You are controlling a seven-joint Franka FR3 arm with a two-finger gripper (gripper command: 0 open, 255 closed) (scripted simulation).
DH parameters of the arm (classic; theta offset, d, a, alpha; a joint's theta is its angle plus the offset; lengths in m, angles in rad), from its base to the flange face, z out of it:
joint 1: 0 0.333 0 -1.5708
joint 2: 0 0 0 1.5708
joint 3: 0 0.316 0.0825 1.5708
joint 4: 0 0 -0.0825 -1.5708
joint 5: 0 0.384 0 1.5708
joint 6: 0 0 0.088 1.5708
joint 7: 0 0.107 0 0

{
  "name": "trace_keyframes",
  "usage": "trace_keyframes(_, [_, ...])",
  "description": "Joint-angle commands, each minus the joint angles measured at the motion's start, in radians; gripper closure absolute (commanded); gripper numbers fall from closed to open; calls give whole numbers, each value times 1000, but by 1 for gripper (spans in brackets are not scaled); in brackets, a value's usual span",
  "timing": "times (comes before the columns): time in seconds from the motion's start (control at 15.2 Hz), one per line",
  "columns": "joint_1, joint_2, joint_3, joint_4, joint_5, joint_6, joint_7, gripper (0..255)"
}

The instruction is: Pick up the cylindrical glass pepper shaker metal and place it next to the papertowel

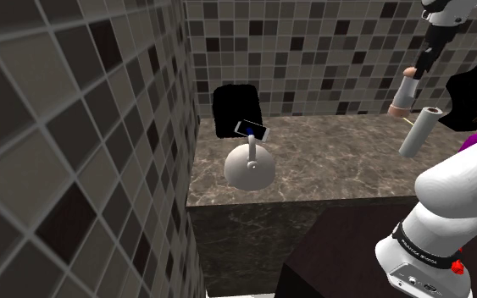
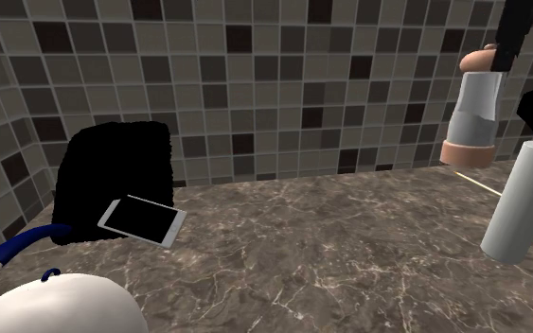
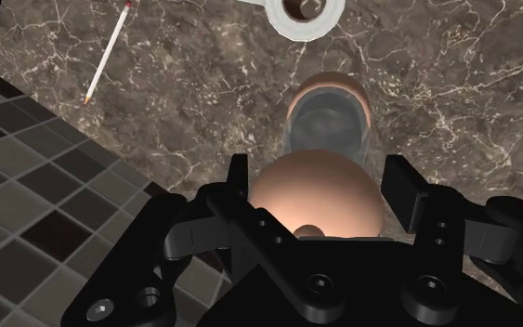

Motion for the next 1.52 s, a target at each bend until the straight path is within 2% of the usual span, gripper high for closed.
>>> trace_keyframes(0.0, [-2,-1,-3,-26,-3,26,2,255])
trace_keyframes(1.45, [-9,72,-48,-261,-4,329,15,255])
